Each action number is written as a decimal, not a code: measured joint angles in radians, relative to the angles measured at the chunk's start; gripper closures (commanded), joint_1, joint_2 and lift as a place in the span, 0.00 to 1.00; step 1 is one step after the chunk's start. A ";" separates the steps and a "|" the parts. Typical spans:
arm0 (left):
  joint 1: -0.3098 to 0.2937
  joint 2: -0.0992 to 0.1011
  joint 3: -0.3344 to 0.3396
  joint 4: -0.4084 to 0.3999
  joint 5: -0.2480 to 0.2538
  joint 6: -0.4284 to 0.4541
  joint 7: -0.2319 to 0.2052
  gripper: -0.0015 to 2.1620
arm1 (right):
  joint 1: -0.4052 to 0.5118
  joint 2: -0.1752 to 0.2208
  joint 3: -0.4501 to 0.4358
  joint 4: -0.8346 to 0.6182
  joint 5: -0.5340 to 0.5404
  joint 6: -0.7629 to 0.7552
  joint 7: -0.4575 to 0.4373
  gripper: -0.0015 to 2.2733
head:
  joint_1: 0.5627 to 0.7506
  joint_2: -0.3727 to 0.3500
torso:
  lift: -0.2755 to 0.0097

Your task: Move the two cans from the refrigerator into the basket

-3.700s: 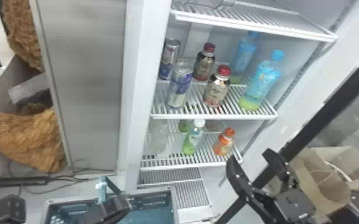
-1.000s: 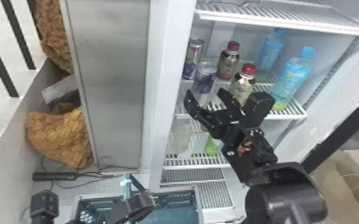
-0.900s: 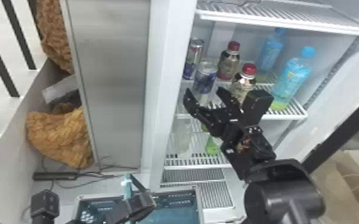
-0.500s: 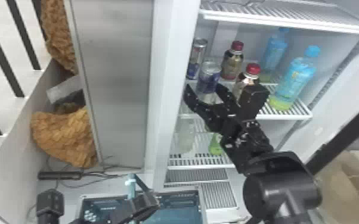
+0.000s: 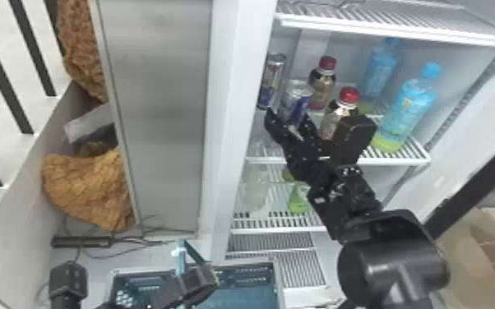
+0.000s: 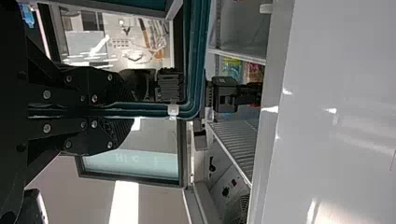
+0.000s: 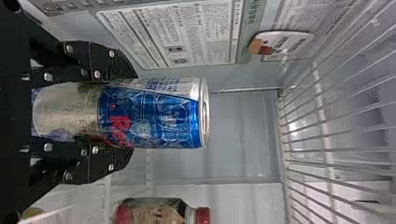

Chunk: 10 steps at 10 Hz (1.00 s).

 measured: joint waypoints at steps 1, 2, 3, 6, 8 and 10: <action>0.000 0.000 0.000 0.000 0.000 0.000 0.000 0.55 | 0.015 -0.002 0.000 -0.025 0.007 0.000 -0.001 0.54 | 0.70 0.23 | 0.86; -0.001 0.000 -0.001 0.000 0.000 0.000 0.000 0.55 | 0.042 -0.006 -0.001 -0.066 0.006 0.008 0.000 0.54 | 0.70 0.23 | 0.86; -0.001 0.000 -0.001 0.000 0.000 0.000 0.000 0.55 | 0.088 -0.013 -0.003 -0.142 0.001 0.053 -0.001 0.54 | 0.70 0.23 | 0.86; 0.000 0.000 0.000 0.000 0.000 0.000 0.000 0.55 | 0.256 -0.035 -0.007 -0.396 -0.034 0.237 0.000 0.54 | 0.70 0.24 | 0.86; -0.002 0.000 -0.002 0.000 -0.002 0.000 0.000 0.55 | 0.357 -0.045 -0.011 -0.518 -0.072 0.338 0.000 0.54 | 0.70 0.25 | 0.86; -0.001 0.002 -0.002 0.000 -0.001 0.000 0.000 0.55 | 0.444 -0.050 -0.023 -0.617 -0.106 0.409 0.002 0.54 | 0.70 0.25 | 0.86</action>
